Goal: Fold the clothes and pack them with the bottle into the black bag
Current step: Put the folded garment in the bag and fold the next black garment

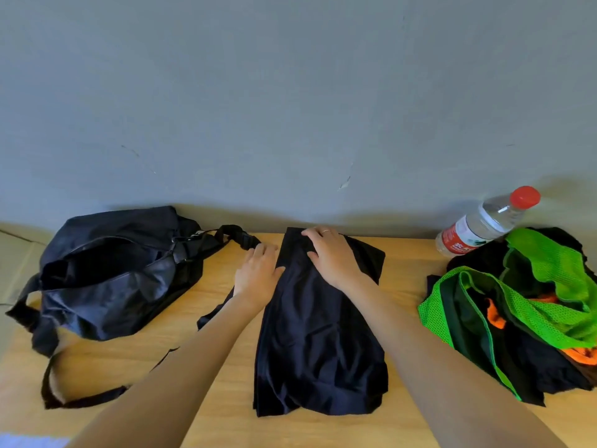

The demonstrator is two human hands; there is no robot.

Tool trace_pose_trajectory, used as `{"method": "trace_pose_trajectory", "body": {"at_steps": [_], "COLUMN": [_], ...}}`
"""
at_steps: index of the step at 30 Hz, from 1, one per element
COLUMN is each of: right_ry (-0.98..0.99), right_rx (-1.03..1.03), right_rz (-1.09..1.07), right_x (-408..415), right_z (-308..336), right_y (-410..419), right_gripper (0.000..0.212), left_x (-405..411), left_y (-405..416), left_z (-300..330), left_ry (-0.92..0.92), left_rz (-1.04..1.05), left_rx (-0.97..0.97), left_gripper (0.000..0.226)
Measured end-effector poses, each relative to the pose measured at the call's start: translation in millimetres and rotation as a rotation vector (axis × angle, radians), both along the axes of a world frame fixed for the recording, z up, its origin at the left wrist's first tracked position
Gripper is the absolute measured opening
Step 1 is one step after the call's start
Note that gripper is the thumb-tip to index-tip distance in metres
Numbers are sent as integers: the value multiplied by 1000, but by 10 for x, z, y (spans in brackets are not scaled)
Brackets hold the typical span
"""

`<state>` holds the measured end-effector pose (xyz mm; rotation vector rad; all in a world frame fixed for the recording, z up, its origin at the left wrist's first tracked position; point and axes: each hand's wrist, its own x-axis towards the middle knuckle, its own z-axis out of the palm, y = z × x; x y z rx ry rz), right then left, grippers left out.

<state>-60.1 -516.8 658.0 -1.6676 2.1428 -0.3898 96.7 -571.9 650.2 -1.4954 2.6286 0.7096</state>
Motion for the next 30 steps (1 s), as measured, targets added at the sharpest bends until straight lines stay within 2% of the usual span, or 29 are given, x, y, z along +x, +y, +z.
{"method": "trace_pose_trajectory", "body": {"at_steps": [8, 13, 15, 18, 20, 25, 28, 30], "right_ry": [68, 108, 106, 49, -12, -175, -229, -246], "right_rx": [121, 4, -11, -71, -111, -150, -205, -233], "right_rz": [17, -18, 4, 16, -22, -137, -189, -216], "right_x": [4, 36, 40, 49, 43, -22, -74, -117], "right_z": [-310, -347, -342, -299, -246, 33, 256, 400], "right_y": [-335, -385, -396, -399, -391, -282, -195, -138], "right_gripper": [48, 46, 39, 16, 6, 14, 10, 16], "left_x": [-25, 39, 58, 79, 91, 146, 184, 222], "left_y": [-70, -63, -54, -43, -39, 8, 81, 151], "left_z": [-248, -313, -324, -312, -274, -126, -43, 0], "left_ry": [-27, 49, 61, 119, 190, 326, 395, 376], "left_rz": [3, 34, 25, 12, 22, 76, 94, 61], "left_rx": [-3, 18, 5, 18, 67, 291, 493, 586], "left_gripper": [48, 28, 20, 14, 16, 12, 29, 32]}}
